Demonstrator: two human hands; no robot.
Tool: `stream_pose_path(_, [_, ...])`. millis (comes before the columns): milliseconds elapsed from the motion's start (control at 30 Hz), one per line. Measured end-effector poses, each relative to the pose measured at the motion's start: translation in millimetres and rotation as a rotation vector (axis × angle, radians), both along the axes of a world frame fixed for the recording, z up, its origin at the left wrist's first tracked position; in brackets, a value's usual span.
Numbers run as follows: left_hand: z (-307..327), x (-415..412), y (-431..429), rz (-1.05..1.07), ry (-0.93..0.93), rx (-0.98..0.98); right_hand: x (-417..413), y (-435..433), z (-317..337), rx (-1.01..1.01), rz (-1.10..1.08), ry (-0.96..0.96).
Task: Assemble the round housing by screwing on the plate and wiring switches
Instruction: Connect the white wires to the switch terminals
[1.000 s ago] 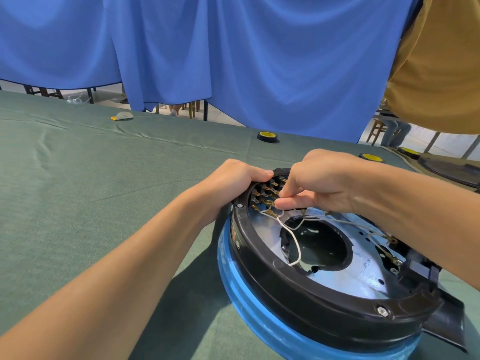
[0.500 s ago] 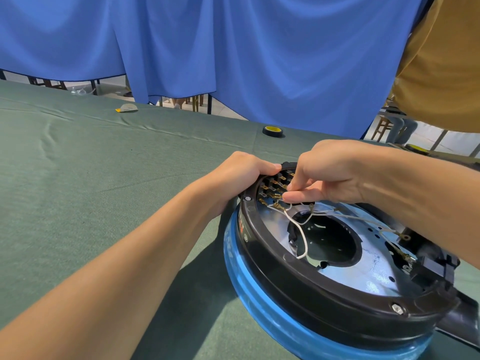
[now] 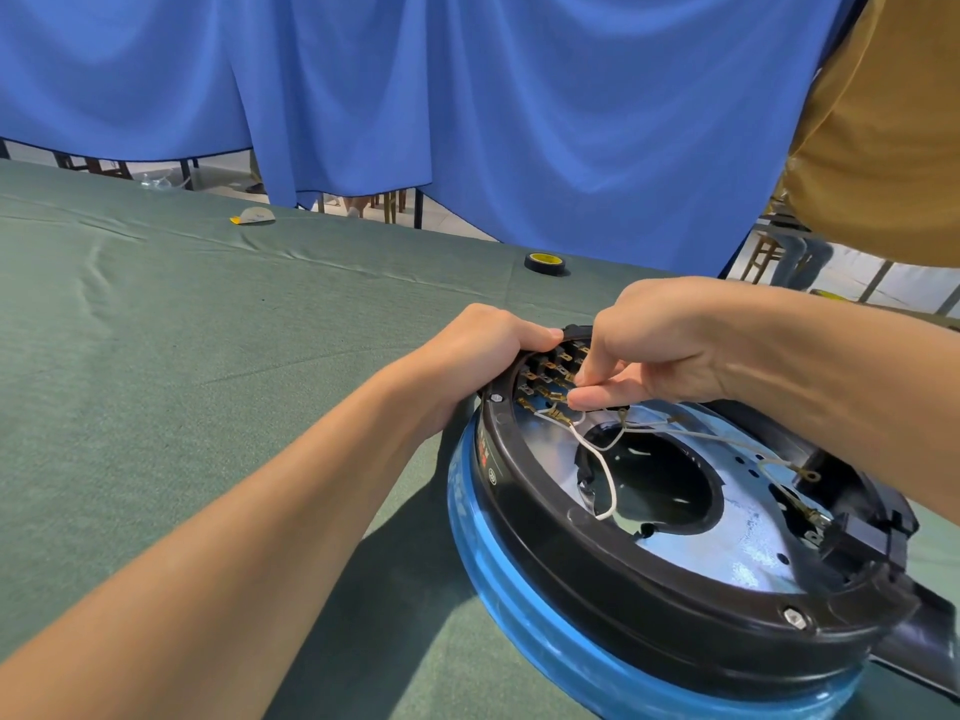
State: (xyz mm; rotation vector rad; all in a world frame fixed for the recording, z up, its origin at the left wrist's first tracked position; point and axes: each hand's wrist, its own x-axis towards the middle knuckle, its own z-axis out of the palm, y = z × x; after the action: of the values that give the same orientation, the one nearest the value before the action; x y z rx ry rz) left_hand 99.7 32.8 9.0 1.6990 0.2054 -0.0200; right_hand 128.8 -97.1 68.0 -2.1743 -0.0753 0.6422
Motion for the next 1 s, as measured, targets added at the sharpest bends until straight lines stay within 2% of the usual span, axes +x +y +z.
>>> stream_pose_path(233, [0.6, -0.8, -0.5, -0.006, 0.002, -0.008, 0.4, -1.9, 0.1, 0.066, -0.043, 0.046])
stream_pose_path(633, [0.5, -1.1, -1.0, 0.01, 0.005, -0.001, -5.6, -1.2, -2.7, 0.047, -0.046, -0.052])
stream_pose_path(1000, [0.1, -0.3, -0.1, 0.004, 0.005, -0.002, -4.5, 0.3, -1.5, 0.006, -0.027, -0.02])
